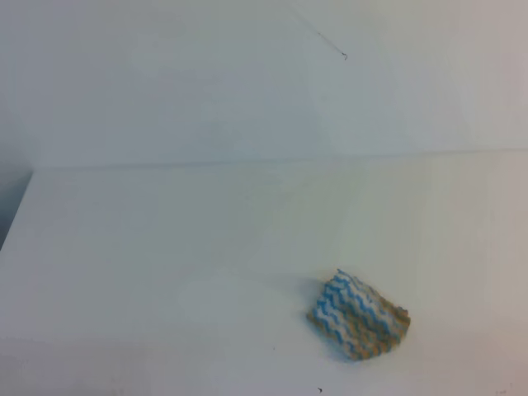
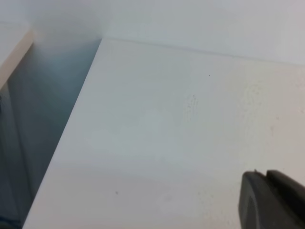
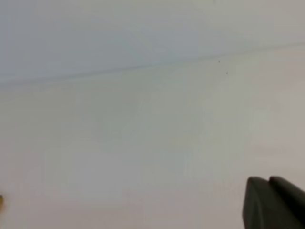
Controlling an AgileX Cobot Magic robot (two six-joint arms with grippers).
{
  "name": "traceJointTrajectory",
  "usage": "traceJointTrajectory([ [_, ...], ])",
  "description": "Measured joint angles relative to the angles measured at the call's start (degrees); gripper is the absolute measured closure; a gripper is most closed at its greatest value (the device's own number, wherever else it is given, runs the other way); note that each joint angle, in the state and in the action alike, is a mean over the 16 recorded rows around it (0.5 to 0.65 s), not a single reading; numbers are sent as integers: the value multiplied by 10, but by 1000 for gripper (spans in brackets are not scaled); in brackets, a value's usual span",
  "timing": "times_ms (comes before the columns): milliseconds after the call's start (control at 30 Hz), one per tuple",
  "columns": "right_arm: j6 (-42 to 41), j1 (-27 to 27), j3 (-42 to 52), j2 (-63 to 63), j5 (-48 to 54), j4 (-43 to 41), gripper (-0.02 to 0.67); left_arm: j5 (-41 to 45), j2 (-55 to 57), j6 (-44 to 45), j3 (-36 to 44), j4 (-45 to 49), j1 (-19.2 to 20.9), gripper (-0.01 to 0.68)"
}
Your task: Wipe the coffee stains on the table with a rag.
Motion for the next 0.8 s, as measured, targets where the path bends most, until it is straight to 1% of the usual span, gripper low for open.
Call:
traceJointTrajectory([
  [200, 0, -17, 35, 0, -16, 0, 650, 0, 0, 0, 0, 0, 0, 674],
  [467, -3, -25, 40, 0, -12, 12, 650, 0, 0, 1, 0, 0, 0, 674],
  [800, -68, -60, 40, 0, -19, 64, 650, -1, -1, 1, 2, 0, 0, 674],
])
